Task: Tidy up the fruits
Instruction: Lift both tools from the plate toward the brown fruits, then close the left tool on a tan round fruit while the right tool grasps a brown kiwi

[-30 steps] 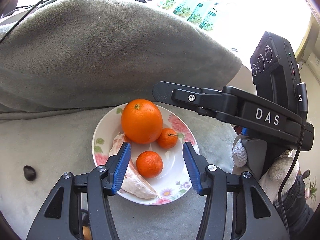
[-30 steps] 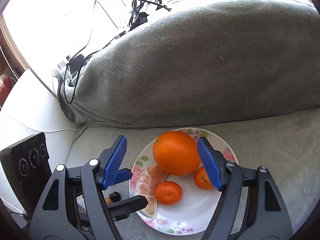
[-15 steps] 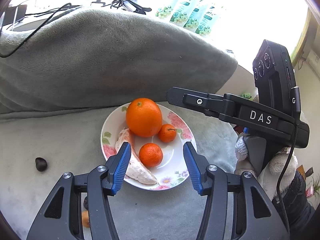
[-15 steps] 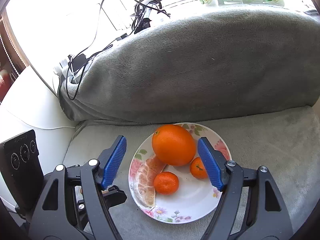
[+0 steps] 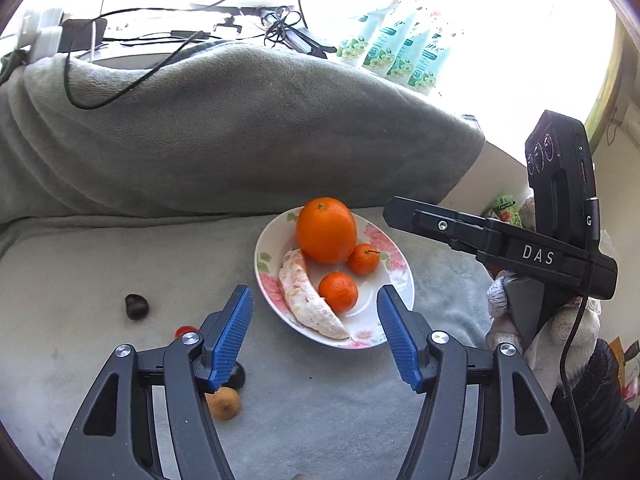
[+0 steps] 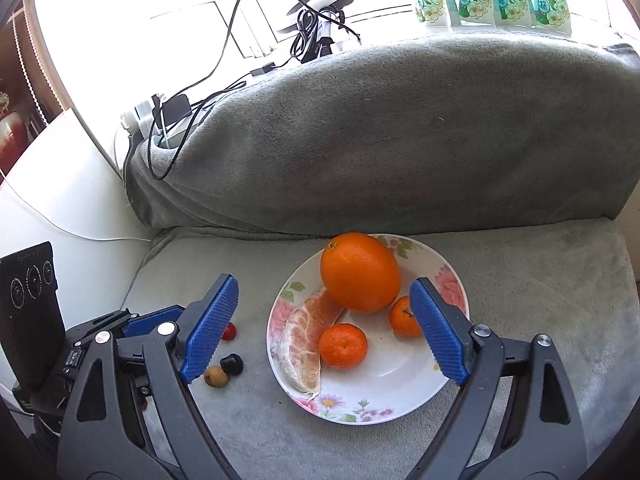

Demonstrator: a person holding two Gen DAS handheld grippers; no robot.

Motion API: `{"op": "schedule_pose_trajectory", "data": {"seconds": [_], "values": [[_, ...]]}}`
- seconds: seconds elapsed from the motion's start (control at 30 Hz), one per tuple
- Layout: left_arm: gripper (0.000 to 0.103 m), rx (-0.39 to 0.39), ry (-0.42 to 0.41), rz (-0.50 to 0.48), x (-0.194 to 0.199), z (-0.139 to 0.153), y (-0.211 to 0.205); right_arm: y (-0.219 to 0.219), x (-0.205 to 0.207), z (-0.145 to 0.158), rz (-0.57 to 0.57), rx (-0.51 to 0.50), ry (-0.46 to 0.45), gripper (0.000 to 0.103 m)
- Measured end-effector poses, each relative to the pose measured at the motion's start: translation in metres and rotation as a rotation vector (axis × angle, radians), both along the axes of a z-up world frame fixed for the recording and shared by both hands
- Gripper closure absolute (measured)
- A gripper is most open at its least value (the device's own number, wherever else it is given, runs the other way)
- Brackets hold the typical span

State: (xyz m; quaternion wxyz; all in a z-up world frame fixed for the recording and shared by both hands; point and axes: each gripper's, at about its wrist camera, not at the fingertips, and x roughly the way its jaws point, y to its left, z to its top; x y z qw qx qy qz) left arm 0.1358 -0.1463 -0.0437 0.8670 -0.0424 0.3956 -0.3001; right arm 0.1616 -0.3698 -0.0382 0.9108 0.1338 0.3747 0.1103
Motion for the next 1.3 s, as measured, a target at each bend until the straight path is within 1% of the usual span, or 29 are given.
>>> {"op": "schedule_pose_trajectory", "data": {"seconds": [0.03,0.23,0.37,0.5,0.63,0.73,0.8,0.83,0.87,0.97,1.0,1.07,1.13,1.2,1.27,1.3], "values": [[0.039,-0.002,0.000,0.010,0.000,0.000,0.006,0.002,-0.002,0.000,0.004,-0.008,-0.003,0.009],[0.039,0.004,-0.003,0.071,-0.003,-0.006,0.041,0.014,-0.013,0.001,0.046,-0.012,-0.025,0.009],[0.039,0.017,-0.005,0.100,-0.007,-0.009,0.061,0.029,-0.024,0.003,0.099,-0.033,-0.054,0.009],[0.039,0.033,-0.020,0.121,-0.016,-0.012,0.078,0.043,-0.033,0.003,0.147,-0.043,-0.071,0.009],[0.039,0.031,-0.017,0.160,-0.030,-0.018,0.100,0.056,-0.039,0.002,0.189,-0.032,-0.076,0.009],[0.039,0.048,-0.023,0.197,-0.041,-0.022,0.115,0.067,-0.041,-0.001,0.219,-0.043,-0.080,0.009],[0.039,0.050,-0.024,0.217,-0.048,-0.025,0.125,0.075,-0.043,-0.005,0.239,-0.050,-0.078,0.012],[0.039,0.052,-0.023,0.227,-0.051,-0.026,0.129,0.079,-0.044,-0.007,0.248,-0.053,-0.075,0.015],[0.041,0.050,-0.018,0.237,-0.054,-0.028,0.133,0.083,-0.045,-0.009,0.257,-0.055,-0.070,0.019],[0.047,0.046,0.004,0.247,-0.058,-0.035,0.142,0.097,-0.046,-0.018,0.290,-0.064,-0.051,0.026],[0.048,0.054,0.008,0.248,-0.058,-0.037,0.143,0.102,-0.047,-0.021,0.298,-0.075,-0.047,0.027],[0.053,0.067,0.017,0.246,-0.059,-0.042,0.144,0.113,-0.047,-0.028,0.315,-0.100,-0.037,0.035],[0.057,0.071,0.030,0.239,-0.060,-0.048,0.143,0.123,-0.047,-0.036,0.337,-0.115,-0.023,0.038],[0.057,0.077,0.039,0.233,-0.060,-0.053,0.142,0.132,-0.047,-0.044,0.351,-0.139,-0.009,0.042],[0.061,0.091,0.043,0.231,-0.058,-0.057,0.140,0.140,-0.046,-0.052,0.364,-0.169,0.005,0.051],[0.062,0.106,0.040,0.234,-0.058,-0.058,0.138,0.143,-0.046,-0.055,0.368,-0.181,0.011,0.052]]}}
